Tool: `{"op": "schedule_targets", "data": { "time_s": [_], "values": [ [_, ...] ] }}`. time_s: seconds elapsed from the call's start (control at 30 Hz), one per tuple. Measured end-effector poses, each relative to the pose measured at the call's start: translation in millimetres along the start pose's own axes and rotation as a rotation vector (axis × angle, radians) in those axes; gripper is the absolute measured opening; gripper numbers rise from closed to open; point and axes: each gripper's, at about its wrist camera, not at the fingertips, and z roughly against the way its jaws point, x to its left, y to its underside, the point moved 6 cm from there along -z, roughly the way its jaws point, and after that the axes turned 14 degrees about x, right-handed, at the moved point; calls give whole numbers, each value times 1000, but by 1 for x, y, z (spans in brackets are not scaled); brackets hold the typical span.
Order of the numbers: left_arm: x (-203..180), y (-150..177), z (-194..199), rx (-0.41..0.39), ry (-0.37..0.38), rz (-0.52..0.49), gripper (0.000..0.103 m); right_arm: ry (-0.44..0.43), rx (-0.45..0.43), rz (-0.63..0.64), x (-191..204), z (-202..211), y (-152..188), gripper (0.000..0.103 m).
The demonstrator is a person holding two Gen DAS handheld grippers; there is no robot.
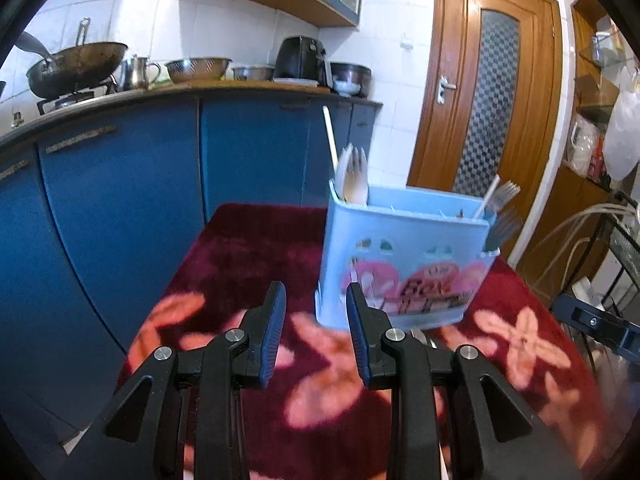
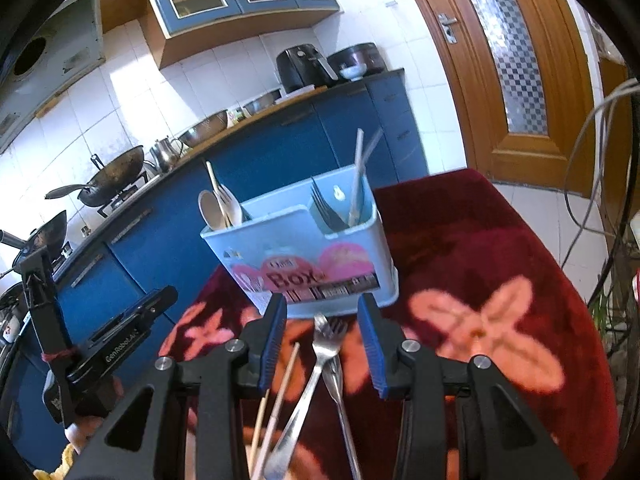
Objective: Organize utensils
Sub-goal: 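Move both open grippers back down to the remaining utensils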
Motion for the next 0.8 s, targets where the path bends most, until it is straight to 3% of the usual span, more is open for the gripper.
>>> {"op": "schedule_targets", "data": {
  "time_s": [0.33,0.53,0.8],
  "values": [
    [-20,22,-30,165,54,-41,31,38,58,-33,-25,-12,22,42],
    [-34,33,-52,249,49,-77,31,56,77,-39,-38,-16,29,42],
    [-45,42,-81,361,76,-60,31,56,101,-52,-54,-25,34,42]
  ]
}}
